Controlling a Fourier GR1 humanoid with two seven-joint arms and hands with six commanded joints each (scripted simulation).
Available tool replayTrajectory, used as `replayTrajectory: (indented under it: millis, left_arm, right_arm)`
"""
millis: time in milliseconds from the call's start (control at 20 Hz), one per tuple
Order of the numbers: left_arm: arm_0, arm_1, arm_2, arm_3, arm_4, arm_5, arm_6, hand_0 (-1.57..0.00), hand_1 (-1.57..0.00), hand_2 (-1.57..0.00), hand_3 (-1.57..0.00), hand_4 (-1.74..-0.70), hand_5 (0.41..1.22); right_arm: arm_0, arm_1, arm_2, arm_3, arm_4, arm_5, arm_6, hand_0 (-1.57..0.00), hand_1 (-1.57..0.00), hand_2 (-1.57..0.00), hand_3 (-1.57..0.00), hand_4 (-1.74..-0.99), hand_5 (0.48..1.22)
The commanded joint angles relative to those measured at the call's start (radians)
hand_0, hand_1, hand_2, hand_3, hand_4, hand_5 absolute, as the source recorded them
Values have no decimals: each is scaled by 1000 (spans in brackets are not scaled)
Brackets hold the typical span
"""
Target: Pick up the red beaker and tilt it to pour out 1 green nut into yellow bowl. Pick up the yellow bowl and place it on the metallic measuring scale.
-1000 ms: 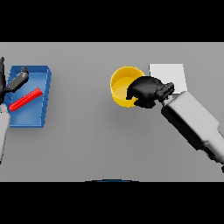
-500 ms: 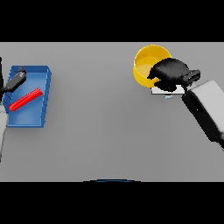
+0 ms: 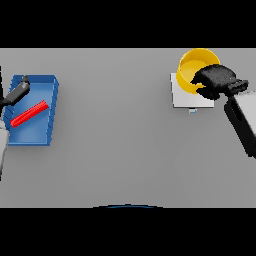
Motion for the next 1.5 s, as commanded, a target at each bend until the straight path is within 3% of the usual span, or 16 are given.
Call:
replayTrajectory:
  millis: [0, 150, 400, 550, 600, 700, 750, 850, 1000, 1200, 1300, 1450]
  left_arm:
    - [-1, -1, 5, 4, 2, 3, 5, 1, 1, 1, 1, -724, 681]
    - [2, -3, -3, 13, -3, 3, -11, 1, 1, 1, 1, -722, 679]
    - [-8, -2, 1, 16, -3, 4, 1, 1, 1, 1, 1, -726, 673]
    - [-18, -3, -3, 32, -8, 6, -6, 1, 1, 1, 1, -722, 668]
    - [-21, -6, -4, 35, -12, 11, -3, 1, 1, 1, 1, -724, 667]
    - [-12, 1, -2, 22, -6, 3, -10, 1, 1, 1, 1, -724, 671]
    - [-14, -3, -3, 31, -8, 5, -6, 1, 1, 1, 1, -722, 671]
    - [-30, -4, -1, 40, -7, 6, 2, 1, 1, 1, 1, -719, 668]
    - [-17, -6, 0, 42, -6, 11, -10, 1, 1, 1, 1, -720, 663]
    - [-31, -15, -6, 53, -12, 12, 9, 1, 1, 1, 1, -722, 664]
    - [-42, -18, -8, 60, -17, 19, 3, 1, 1, 1, 1, -723, 664]
    - [-38, -15, -7, 74, -16, 21, -17, 1, 1, 1, 1, -724, 664]
  right_arm:
    - [-7, 7, -5, 30, 1, -15, -8, -1571, -1571, -1425, -1315, -1741, 1221]
    - [-25, 18, -9, 115, 8, -32, -28, -1571, -1571, -1397, -1352, -1741, 1221]
    - [-17, 54, -13, 167, -1, -73, -62, -1571, -1571, -1345, -1403, -1741, 1221]
    - [-32, 58, -21, 201, -5, -70, -60, -1464, -1571, -1335, -1451, -1741, 1221]
    - [-38, 56, -20, 202, -3, -69, -59, -1448, -1501, -1382, -1390, -1734, 1221]
    - [-26, 58, -21, 183, -17, -56, -61, -1492, -1484, -1450, -1097, -1737, 1221]
    - [-24, 56, -22, 178, -19, -50, -69, -1439, -1337, -1286, -990, -1688, 1221]
    - [-31, 54, -19, 184, -9, -46, -53, -990, -882, -921, -796, -1629, 1080]
    - [-30, 43, 8, 183, 13, -29, -68, -507, -451, -553, -604, -1579, 955]
    - [-42, 56, 20, 195, 25, -48, -96, -207, -184, -244, -429, -1552, 876]
    - [-40, 51, 12, 199, 18, -58, -118, -132, -117, -156, -359, -1542, 838]
    - [-47, 52, 4, 206, 13, -50, -100, -67, -60, -79, -268, -1523, 798]
